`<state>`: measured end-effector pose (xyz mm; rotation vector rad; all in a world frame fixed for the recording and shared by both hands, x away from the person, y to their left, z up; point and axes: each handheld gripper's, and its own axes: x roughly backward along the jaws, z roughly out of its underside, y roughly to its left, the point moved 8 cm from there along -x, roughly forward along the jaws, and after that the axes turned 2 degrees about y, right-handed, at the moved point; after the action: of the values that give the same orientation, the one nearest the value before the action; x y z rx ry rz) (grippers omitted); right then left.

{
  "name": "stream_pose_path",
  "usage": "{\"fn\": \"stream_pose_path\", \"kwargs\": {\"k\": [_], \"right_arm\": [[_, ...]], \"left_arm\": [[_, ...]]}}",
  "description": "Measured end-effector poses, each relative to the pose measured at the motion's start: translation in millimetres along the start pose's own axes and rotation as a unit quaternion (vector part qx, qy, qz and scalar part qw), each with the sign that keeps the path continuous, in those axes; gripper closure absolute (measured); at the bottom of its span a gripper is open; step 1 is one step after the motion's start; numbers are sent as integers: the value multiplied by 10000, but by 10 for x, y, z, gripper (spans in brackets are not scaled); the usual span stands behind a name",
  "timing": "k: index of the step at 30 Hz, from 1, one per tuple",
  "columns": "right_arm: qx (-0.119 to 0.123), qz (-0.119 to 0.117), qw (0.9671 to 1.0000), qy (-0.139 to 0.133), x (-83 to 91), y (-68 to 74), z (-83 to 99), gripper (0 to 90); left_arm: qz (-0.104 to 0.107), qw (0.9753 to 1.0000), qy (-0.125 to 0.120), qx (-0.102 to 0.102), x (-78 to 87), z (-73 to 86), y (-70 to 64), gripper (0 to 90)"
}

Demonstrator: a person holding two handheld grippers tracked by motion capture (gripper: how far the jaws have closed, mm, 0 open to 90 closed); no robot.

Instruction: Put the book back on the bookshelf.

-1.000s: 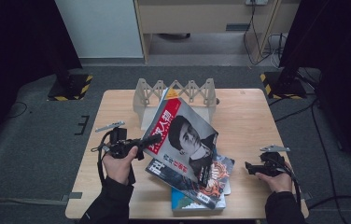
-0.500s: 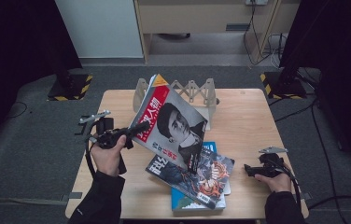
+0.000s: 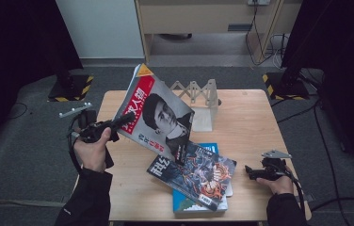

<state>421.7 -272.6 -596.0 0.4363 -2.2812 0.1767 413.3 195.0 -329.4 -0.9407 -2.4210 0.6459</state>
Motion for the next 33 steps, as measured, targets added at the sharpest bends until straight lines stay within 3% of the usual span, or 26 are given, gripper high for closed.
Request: {"fn": "stream_pose_path", "kwargs": {"k": [14, 23, 33], "right_arm": [[1, 1, 10000, -1, -1, 0, 0, 9], [8, 0, 10000, 1, -1, -1, 1, 9], [18, -6, 10000, -1, -1, 0, 1, 9]], "left_arm": [[-366, 9991, -218, -37, 290, -211, 210, 859], [-689, 9969, -345, -126, 454, -345, 347, 859], [-1073, 9932, -377, -261, 447, -458, 477, 859]]}}
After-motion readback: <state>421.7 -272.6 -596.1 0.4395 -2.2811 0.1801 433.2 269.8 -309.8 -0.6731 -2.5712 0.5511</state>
